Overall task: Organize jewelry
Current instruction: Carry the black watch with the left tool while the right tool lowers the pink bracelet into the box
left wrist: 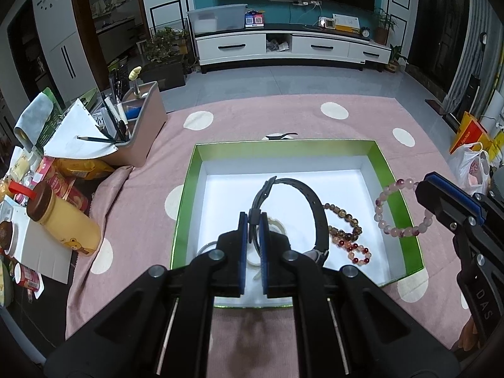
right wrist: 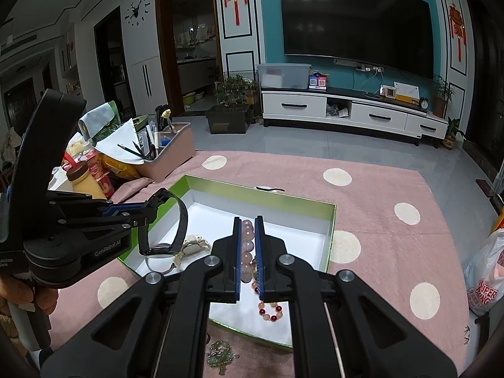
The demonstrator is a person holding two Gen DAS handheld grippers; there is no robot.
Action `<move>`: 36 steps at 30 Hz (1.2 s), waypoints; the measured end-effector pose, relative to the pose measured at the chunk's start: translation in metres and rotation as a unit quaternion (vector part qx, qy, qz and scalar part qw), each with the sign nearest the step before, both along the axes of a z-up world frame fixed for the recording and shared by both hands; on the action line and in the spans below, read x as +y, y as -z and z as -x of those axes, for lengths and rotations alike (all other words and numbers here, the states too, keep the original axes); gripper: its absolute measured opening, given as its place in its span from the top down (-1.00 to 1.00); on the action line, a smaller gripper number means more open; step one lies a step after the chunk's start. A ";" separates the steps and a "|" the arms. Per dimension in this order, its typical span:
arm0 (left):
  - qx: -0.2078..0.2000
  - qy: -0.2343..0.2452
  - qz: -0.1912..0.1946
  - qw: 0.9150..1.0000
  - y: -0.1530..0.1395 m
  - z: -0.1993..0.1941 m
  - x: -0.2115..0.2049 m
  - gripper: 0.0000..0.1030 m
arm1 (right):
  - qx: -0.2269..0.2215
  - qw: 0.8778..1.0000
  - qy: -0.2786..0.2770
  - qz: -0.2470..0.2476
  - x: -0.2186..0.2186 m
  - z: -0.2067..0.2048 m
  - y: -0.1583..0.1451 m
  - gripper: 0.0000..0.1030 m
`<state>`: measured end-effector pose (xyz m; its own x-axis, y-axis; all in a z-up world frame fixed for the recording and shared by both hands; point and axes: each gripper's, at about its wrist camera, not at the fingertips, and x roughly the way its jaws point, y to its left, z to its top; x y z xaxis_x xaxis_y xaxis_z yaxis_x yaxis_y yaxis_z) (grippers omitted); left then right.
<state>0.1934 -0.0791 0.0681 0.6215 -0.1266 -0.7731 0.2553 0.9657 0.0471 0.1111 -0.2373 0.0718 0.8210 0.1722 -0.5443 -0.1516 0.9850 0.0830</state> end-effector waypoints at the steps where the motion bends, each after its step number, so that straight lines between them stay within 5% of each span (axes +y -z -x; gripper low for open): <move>1: 0.000 0.000 0.000 1.000 0.000 -0.001 -0.001 0.88 | 0.001 1.000 0.000 0.000 -0.001 -0.001 0.001 0.86; 36: 0.025 -0.001 -0.015 1.000 0.028 -0.035 -0.017 0.87 | 0.026 1.000 0.010 -0.003 -0.009 -0.030 0.019 0.86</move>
<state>0.2288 -0.0962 0.0405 0.5829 -0.1018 -0.8061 0.2567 0.9644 0.0638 0.1410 -0.2462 0.0527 0.7944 0.1602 -0.5859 -0.1281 0.9871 0.0962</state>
